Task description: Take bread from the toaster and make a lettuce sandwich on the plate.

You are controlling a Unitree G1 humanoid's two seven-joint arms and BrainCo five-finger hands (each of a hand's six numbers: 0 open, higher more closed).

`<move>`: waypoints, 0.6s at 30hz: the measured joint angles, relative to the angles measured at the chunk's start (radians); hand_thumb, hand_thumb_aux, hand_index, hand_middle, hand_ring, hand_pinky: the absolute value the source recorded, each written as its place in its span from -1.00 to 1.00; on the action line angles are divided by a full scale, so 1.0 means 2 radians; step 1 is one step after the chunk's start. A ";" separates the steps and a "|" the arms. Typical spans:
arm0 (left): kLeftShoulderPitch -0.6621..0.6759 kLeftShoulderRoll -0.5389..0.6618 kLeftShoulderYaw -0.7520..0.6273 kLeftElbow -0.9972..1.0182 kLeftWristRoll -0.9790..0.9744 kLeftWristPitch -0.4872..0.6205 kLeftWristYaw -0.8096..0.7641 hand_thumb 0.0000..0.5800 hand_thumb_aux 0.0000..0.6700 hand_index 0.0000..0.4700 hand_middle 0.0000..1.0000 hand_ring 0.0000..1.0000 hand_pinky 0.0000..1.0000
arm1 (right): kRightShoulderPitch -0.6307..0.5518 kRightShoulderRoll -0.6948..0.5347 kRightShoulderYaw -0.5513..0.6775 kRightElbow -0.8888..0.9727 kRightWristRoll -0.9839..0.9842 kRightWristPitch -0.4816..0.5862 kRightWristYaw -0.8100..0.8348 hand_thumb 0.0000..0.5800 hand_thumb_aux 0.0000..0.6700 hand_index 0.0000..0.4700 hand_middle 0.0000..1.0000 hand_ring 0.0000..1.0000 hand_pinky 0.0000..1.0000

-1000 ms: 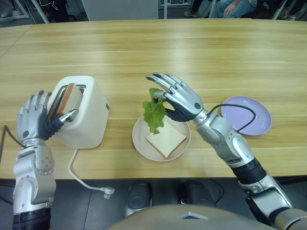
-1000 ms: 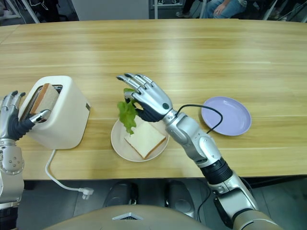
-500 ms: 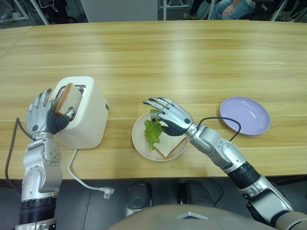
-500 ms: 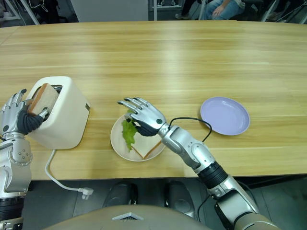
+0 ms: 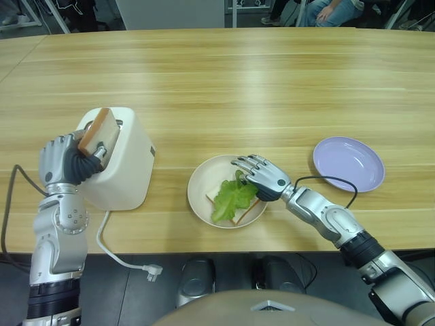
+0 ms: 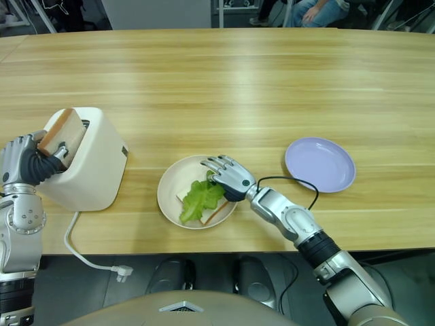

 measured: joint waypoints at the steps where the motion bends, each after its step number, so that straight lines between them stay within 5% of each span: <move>1: -0.004 0.000 0.004 -0.004 -0.004 -0.004 0.003 1.00 1.00 0.96 1.00 1.00 1.00 | 0.000 -0.002 0.000 -0.002 -0.001 0.002 0.005 -1.00 -1.00 -1.00 -1.00 -1.00 -1.00; 10: -0.054 0.006 0.044 -0.074 -0.022 -0.039 0.021 1.00 1.00 0.96 1.00 1.00 1.00 | 0.008 -0.041 -0.015 -0.081 0.003 0.008 0.086 -1.00 -1.00 -1.00 -1.00 -1.00 -1.00; 18: -0.129 -0.008 0.041 -0.167 -0.073 -0.046 -0.008 1.00 1.00 0.96 1.00 1.00 1.00 | 0.018 -0.091 -0.092 -0.169 0.042 0.015 0.135 -1.00 -1.00 -1.00 -1.00 -1.00 -1.00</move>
